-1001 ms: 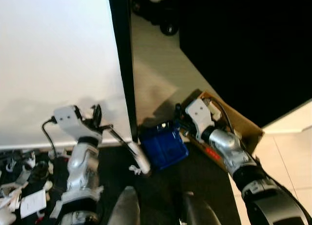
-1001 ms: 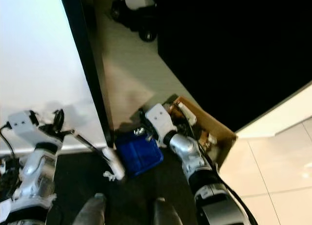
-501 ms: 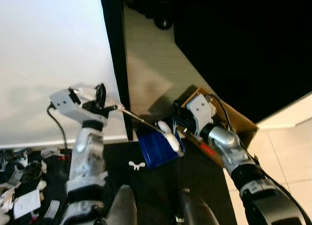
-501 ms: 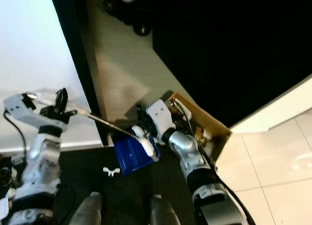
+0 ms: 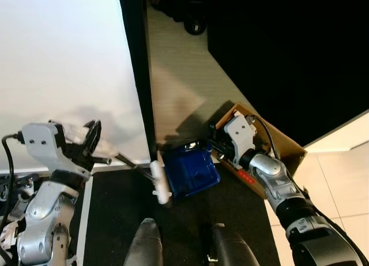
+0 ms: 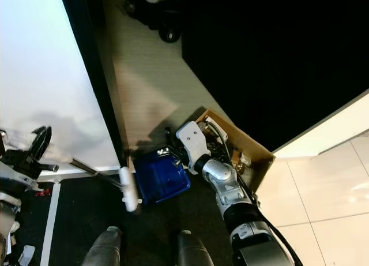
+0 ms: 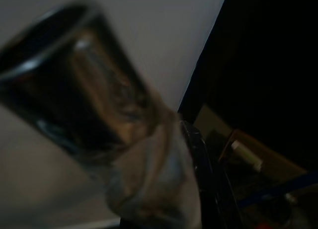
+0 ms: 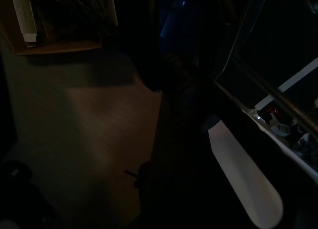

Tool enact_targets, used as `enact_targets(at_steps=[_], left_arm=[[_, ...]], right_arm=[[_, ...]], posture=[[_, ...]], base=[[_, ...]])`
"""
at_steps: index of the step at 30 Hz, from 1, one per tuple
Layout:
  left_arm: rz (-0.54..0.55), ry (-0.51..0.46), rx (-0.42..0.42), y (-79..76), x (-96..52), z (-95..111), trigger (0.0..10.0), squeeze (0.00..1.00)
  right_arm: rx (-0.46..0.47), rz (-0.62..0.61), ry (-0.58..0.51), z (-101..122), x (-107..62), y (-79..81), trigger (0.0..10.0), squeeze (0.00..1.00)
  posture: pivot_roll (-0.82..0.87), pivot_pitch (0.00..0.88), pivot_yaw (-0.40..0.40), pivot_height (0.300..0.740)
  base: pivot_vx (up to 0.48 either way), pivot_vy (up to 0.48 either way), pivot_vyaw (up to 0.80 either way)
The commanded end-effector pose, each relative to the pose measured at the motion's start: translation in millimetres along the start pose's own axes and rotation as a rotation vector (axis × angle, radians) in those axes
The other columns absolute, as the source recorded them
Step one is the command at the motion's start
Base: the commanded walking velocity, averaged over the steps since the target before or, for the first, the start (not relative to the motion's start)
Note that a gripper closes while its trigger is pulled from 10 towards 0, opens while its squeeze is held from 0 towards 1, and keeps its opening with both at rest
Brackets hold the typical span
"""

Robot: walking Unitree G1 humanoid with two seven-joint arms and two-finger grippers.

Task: Sweep floor

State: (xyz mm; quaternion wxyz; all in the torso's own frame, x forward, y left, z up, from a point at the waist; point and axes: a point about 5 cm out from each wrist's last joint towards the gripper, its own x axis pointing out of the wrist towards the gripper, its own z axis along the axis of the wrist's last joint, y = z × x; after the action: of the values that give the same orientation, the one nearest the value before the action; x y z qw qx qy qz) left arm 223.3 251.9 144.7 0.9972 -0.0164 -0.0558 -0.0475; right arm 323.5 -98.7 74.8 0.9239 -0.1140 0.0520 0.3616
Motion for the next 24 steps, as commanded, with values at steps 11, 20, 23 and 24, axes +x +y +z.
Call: enact_targets(at_steps=[11,20,23,24], left_arm=[[0.191,0.122,-0.048,-16.0,9.2,-65.5,10.0,0.0],[0.384,-0.009,-0.382,-19.3,30.6,-82.7,10.0,0.0],[0.414,-0.05,-0.562,-23.8,43.6,-86.0,10.0,0.0],[0.413,-0.055,-0.569,-24.7,44.8,-86.2,10.0,0.0]], right_arm=[[0.064,0.053,0.149,-35.0,-14.0,11.4,10.0,0.0],[0.068,0.066,0.123,-30.3,-10.3,15.6,10.0,0.0],[0.069,0.069,0.111,-28.2,-10.2,14.3,10.0,0.0],[0.069,0.069,0.11,-27.9,-10.2,14.1,10.0,0.0]], posture=[[0.12,0.198,-0.095,0.74],[0.08,0.211,-0.125,0.74],[0.08,0.214,-0.128,0.74],[0.08,0.214,-0.128,0.74]], base=[[0.0,0.0,0.0],[0.0,0.0,0.0],[0.0,0.0,0.0],[0.0,0.0,0.0]])
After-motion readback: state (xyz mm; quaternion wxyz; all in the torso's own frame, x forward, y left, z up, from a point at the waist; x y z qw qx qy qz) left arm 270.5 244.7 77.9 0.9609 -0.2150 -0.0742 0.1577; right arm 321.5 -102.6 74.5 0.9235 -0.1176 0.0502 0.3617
